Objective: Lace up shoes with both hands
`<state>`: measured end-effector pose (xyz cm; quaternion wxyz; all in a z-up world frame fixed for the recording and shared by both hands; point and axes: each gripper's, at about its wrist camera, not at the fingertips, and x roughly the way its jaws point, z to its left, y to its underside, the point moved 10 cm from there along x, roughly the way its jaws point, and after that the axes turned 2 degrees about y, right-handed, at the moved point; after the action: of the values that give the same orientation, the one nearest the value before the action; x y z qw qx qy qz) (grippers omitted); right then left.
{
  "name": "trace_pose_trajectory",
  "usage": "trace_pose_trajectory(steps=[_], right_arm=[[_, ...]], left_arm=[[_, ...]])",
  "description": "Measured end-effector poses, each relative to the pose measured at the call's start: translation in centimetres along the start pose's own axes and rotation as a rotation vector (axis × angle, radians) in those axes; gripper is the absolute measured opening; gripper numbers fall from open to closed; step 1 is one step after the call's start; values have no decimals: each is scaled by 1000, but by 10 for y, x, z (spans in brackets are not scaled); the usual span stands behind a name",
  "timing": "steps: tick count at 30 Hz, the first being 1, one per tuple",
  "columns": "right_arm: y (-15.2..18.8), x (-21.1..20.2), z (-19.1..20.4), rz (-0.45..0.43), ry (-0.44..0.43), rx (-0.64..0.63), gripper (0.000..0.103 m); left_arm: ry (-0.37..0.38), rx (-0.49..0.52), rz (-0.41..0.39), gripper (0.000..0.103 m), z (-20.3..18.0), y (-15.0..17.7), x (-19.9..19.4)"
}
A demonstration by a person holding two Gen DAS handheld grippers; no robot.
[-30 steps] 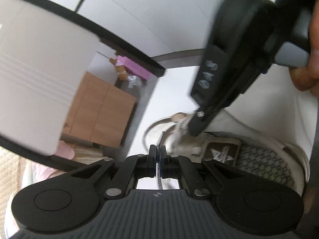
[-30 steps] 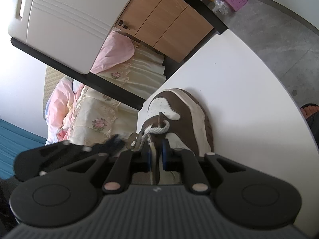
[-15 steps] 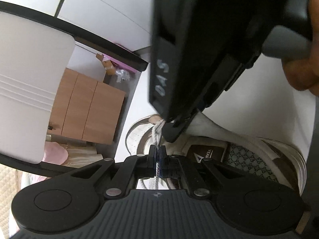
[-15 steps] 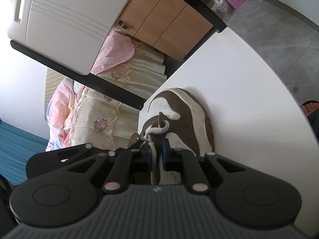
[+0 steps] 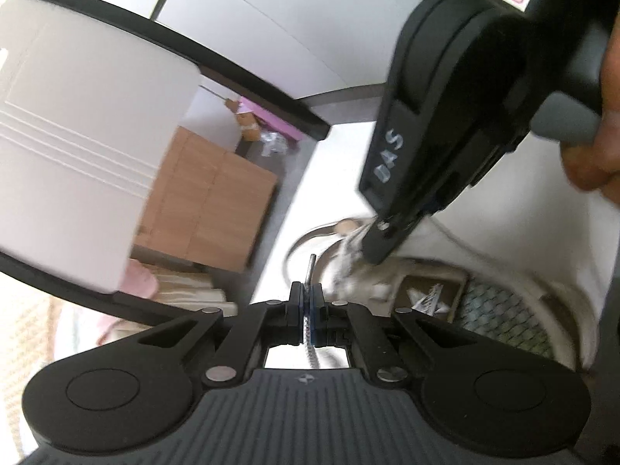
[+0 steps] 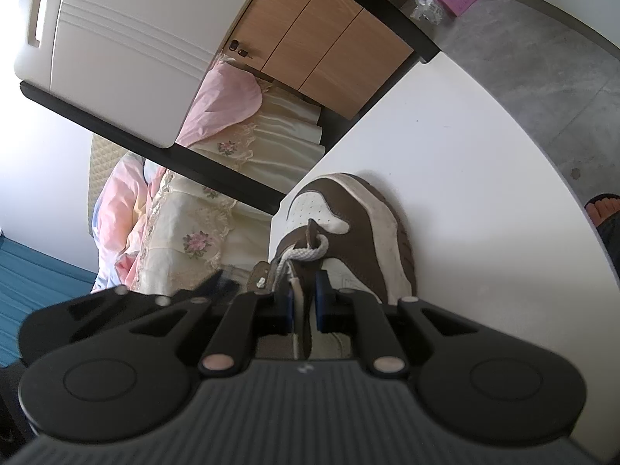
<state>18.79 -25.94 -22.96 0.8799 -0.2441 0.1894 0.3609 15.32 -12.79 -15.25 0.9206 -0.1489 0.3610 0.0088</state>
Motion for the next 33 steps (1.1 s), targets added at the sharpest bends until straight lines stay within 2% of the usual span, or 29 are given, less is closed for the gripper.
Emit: trace_pose_trajectory(steps=[6,15,21,27,29,33], right_arm=[[0,0,0,1,-3,8,12],[-1,0,-2,3,-8,20,12],[-1,-1,-4,4,-17,45,12],[-2,-2,-5,6,-26,57,13],[-4,-5,-5,-3,-54,84,19],[-15,-18,8,-67,-165,107,19]], left_arm=[[33,61,31,3,-13,3,14],[13,146,34,3,-22,0,20],[24,153,36,3,-19,5,19],[32,13,-2,3,-7,9,16],[8,-31,-27,3,2,13,8],[-16,-146,-64,3,19,21,-15]])
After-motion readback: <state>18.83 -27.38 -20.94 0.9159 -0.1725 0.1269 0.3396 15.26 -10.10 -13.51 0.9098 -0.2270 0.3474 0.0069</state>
